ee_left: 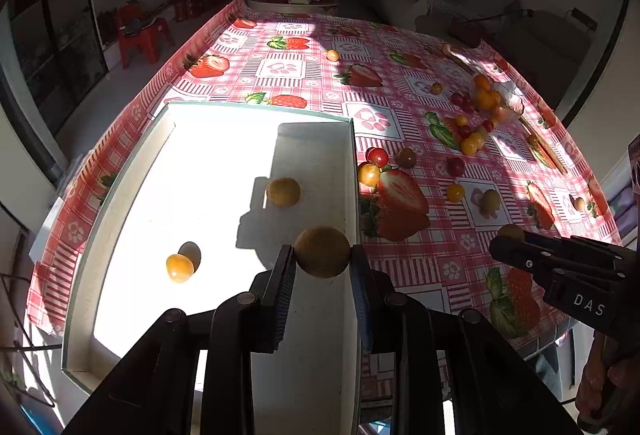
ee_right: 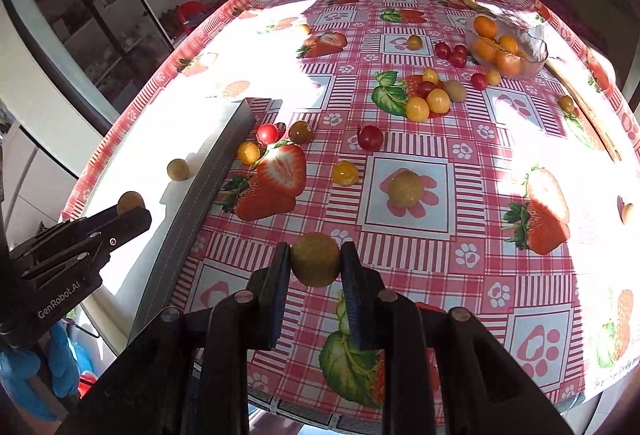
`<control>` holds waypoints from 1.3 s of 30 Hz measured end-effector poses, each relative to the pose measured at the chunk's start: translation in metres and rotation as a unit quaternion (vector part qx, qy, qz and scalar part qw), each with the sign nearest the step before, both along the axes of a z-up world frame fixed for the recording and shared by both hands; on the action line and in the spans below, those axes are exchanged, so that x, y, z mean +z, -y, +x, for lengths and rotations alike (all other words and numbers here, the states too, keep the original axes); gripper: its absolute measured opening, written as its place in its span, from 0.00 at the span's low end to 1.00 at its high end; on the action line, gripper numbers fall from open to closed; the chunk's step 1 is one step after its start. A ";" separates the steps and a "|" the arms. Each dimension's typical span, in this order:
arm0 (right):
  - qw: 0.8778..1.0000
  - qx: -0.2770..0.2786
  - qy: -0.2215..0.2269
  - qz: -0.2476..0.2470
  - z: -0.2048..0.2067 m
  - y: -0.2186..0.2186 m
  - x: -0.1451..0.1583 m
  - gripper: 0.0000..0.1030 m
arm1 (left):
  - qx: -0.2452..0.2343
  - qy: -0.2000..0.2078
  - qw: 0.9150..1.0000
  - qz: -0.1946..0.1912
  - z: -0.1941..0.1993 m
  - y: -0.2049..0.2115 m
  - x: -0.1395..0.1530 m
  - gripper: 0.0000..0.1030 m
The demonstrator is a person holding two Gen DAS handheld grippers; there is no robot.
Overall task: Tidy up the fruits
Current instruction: 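Carry the held fruit with both tools over the white tray, then open both tools to release the fruit into the tray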
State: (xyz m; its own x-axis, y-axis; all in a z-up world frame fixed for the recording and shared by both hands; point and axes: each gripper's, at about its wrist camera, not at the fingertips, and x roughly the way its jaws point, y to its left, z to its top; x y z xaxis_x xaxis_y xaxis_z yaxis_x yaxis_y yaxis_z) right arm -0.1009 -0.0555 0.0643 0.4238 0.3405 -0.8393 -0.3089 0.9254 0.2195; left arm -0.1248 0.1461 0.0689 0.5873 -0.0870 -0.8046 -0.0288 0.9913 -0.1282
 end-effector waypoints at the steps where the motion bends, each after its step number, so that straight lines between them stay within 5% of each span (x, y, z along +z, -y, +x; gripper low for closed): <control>1: 1.000 0.005 0.001 -0.001 0.000 -0.005 0.001 0.27 | 0.005 0.001 1.000 0.000 -0.002 -0.006 0.000 0.28; 18: 0.994 0.107 -0.014 -0.006 -0.005 -0.119 0.003 0.27 | 0.084 -0.018 0.996 0.018 -0.029 -0.088 -0.028 0.28; 34: 0.984 0.159 -0.066 -0.048 0.007 -0.183 -0.039 0.27 | 0.092 -0.046 0.994 0.030 -0.024 -0.096 -0.048 0.29; 36: 0.984 0.162 -0.055 -0.050 0.008 -0.185 -0.039 0.29 | 0.091 -0.045 0.994 0.032 -0.024 -0.095 -0.048 0.38; 37: 0.984 0.165 -0.057 -0.048 0.009 -0.186 -0.039 0.35 | 0.094 -0.045 0.994 0.035 -0.025 -0.095 -0.048 0.67; 38: 0.984 0.164 -0.058 -0.046 0.010 -0.187 -0.038 0.47 | 0.103 -0.037 0.993 0.039 -0.026 -0.095 -0.047 0.82; 39: 0.984 0.161 -0.058 -0.046 0.011 -0.187 -0.038 0.55 | 0.109 -0.027 0.993 0.042 -0.028 -0.095 -0.045 0.82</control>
State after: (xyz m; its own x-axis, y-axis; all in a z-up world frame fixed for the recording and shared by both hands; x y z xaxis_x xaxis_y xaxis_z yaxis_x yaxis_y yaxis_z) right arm -0.0895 0.1311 0.0267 0.2062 0.3625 -0.9089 -0.5668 0.8014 0.1911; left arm -0.1530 0.2415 0.0239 0.5404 0.1056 -0.8347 -0.2479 0.9680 -0.0380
